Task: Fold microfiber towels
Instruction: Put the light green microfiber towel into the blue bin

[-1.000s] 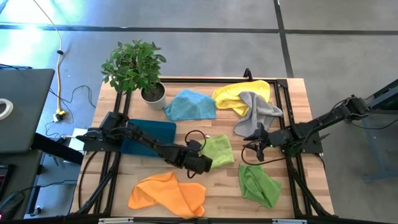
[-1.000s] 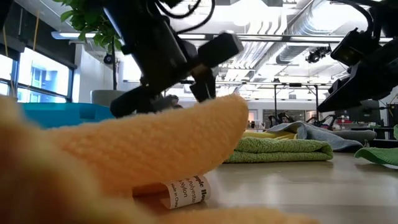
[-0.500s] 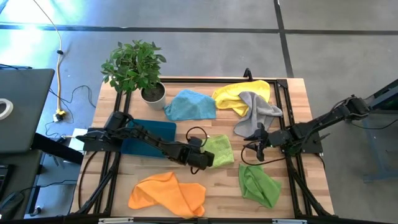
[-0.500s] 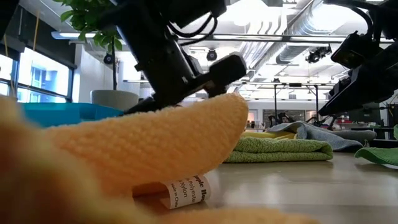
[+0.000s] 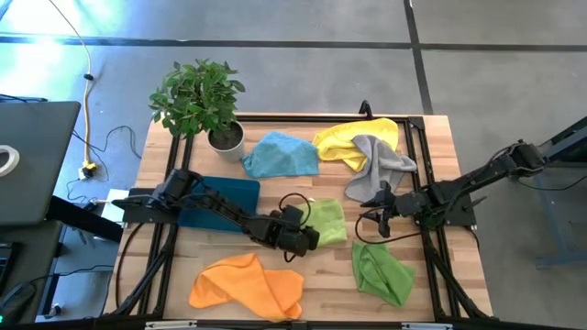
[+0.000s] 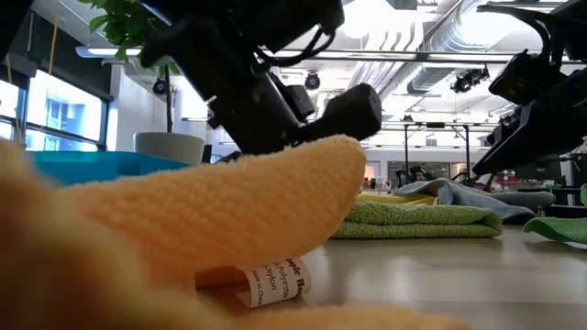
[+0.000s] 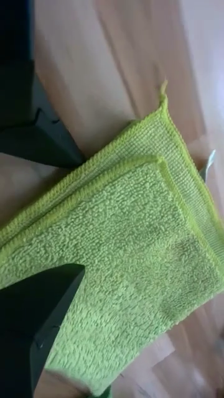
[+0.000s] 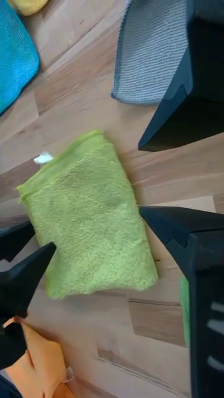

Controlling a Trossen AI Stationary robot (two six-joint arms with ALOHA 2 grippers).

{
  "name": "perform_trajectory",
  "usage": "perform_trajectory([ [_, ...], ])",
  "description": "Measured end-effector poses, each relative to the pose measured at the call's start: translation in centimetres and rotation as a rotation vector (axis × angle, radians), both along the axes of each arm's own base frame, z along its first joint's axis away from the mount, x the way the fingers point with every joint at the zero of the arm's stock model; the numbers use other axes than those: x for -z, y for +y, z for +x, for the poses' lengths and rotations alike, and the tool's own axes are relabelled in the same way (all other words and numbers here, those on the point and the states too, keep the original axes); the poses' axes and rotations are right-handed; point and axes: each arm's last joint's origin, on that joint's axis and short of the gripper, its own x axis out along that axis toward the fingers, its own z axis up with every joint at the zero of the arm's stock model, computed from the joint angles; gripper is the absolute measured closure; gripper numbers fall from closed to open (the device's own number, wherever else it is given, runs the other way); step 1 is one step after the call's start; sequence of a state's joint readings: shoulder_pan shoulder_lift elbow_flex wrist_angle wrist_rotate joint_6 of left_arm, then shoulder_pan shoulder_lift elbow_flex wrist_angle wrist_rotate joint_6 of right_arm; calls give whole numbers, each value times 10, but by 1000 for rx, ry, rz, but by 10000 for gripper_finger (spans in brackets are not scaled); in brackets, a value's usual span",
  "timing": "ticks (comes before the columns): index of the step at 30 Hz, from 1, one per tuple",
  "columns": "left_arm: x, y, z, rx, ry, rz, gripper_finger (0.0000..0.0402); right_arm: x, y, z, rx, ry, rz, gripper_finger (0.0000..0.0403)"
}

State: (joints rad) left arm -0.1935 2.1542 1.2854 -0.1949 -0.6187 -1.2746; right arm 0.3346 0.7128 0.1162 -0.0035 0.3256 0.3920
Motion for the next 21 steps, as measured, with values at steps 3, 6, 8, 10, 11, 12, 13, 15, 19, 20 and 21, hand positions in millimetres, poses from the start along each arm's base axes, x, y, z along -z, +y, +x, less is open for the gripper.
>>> perform_trajectory([
  [3,3,2,2,29,13,30,184,0,0,0,0,0,0,256],
  [6,3,3,2,44,30,63,225,0,0,0,0,1,0,256],
  [8,4,3,1,49,39,79,256,0,0,0,0,1,0,256],
  [10,4,3,1,55,48,86,289,0,0,0,0,1,0,256],
  [11,4,3,1,59,54,89,306,0,0,0,0,1,0,256],
  [12,4,4,1,66,60,94,323,0,0,0,0,1,0,256],
  [13,4,4,1,72,66,99,339,0,0,0,0,1,0,256],
  [15,4,4,1,93,74,109,371,0,0,0,0,1,0,256],
  [19,-1,3,3,159,81,103,393,0,0,0,0,1,0,256],
  [20,-4,3,2,179,85,102,391,0,0,0,0,1,0,256],
  [21,-7,3,2,206,94,97,391,0,0,0,0,0,0,256],
])
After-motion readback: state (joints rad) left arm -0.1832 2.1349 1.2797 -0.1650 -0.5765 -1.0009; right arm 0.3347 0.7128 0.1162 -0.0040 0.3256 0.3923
